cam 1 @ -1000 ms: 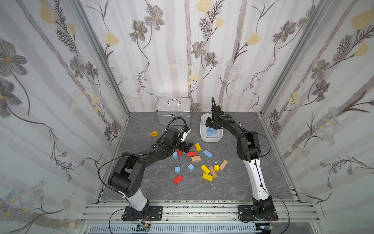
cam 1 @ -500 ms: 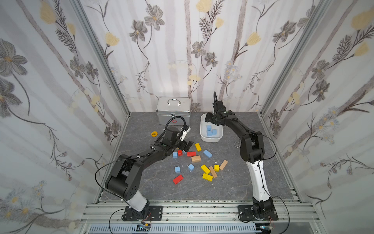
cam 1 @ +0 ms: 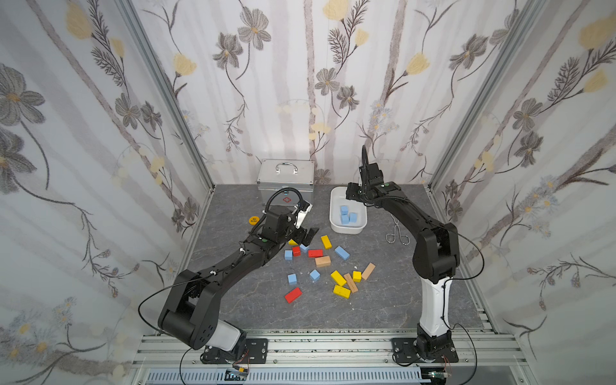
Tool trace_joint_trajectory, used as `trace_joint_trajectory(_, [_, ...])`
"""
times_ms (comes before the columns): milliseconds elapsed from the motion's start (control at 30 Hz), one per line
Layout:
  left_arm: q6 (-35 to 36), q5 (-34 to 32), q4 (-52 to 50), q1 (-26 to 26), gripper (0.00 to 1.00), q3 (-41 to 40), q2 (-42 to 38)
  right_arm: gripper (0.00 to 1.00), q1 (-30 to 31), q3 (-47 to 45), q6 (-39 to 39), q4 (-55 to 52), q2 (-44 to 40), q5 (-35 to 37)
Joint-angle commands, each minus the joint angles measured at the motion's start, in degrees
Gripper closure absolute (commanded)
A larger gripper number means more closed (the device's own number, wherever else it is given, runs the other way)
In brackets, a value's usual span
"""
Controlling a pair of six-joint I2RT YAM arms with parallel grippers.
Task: Pick out the blue building blocks
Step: Pick up the building block from the center of the board.
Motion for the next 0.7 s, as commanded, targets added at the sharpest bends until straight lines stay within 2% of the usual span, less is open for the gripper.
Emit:
trace_joint_trajectory(0, [1.62, -0.38, -2.43, -0.98, 0.0, -0.8, -2.32, 0.27, 0.83, -4.54, -1.34, 5.09, -4.38, 1.45])
trace_joint_trajectory(333, [1.49, -3.38, -7.24, -4.07, 0.0, -5.3, -11.39, 0.18, 4.6, -18.01, -1.56, 7.16, -17.22, 5.45])
trace_joint_trajectory(667, [0.41, -7.23, -11.58, -6.68, 0.0, -11.47, -18.74, 0.12, 9.83, -31.35, -1.97, 9.9, -27.58, 5.49])
